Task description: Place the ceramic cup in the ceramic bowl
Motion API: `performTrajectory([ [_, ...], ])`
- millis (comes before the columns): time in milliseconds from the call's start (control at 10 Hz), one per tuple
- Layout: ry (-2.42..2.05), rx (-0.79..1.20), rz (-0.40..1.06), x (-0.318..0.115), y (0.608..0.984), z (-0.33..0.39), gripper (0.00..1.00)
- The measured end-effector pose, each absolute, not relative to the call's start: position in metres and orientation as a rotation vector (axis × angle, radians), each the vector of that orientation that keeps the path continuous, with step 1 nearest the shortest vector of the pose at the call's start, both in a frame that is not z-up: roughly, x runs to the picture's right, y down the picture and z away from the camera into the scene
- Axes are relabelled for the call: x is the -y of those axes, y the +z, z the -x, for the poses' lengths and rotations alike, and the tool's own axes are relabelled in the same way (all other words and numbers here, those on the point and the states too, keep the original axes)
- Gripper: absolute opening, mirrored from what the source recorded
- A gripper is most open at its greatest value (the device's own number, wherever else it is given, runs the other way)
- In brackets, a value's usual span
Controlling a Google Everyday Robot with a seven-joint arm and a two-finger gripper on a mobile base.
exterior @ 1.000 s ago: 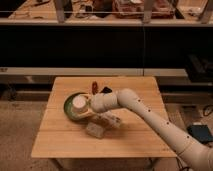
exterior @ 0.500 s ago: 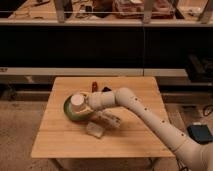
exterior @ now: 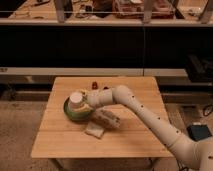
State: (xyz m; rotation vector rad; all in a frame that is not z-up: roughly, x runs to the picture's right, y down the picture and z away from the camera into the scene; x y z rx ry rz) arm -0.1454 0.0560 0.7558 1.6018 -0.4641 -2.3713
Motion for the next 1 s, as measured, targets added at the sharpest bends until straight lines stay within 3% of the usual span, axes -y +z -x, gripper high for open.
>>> performTrajectory([
  [100, -2.372, 0.465, -1.597, -0.054, 0.759, 0.147, 0.08],
  [400, -2.377, 0.477, -1.58, -0.049, 0.771, 0.153, 0.27],
  [1000, -2.363, 0.519, -1.514, -0.041, 0.799, 0.15, 0.28],
])
